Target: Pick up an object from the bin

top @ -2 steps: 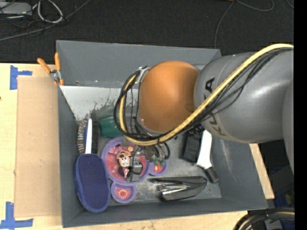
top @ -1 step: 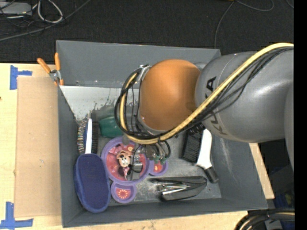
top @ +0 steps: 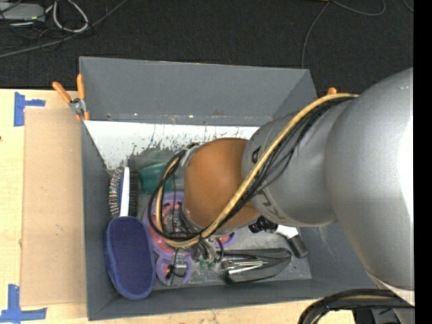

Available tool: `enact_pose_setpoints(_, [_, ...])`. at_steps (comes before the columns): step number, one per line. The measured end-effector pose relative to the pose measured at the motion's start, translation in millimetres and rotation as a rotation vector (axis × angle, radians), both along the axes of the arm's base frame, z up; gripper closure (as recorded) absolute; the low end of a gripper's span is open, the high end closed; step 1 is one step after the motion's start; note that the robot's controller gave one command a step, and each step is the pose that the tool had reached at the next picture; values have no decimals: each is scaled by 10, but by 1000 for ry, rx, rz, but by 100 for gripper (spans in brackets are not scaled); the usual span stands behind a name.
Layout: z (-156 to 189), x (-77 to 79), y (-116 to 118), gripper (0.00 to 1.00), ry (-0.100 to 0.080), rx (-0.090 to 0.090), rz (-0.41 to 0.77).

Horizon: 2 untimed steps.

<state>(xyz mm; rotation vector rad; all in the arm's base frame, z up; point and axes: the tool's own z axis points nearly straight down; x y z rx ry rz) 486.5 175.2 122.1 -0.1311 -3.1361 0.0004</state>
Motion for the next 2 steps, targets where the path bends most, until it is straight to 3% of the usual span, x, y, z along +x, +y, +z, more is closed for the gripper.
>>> enact_pose_setpoints(1, [-516, -127, -42, 0, -23, 6, -48])
enact_pose_setpoints(2, [-513, -113, -83, 0, -9, 2, -178])
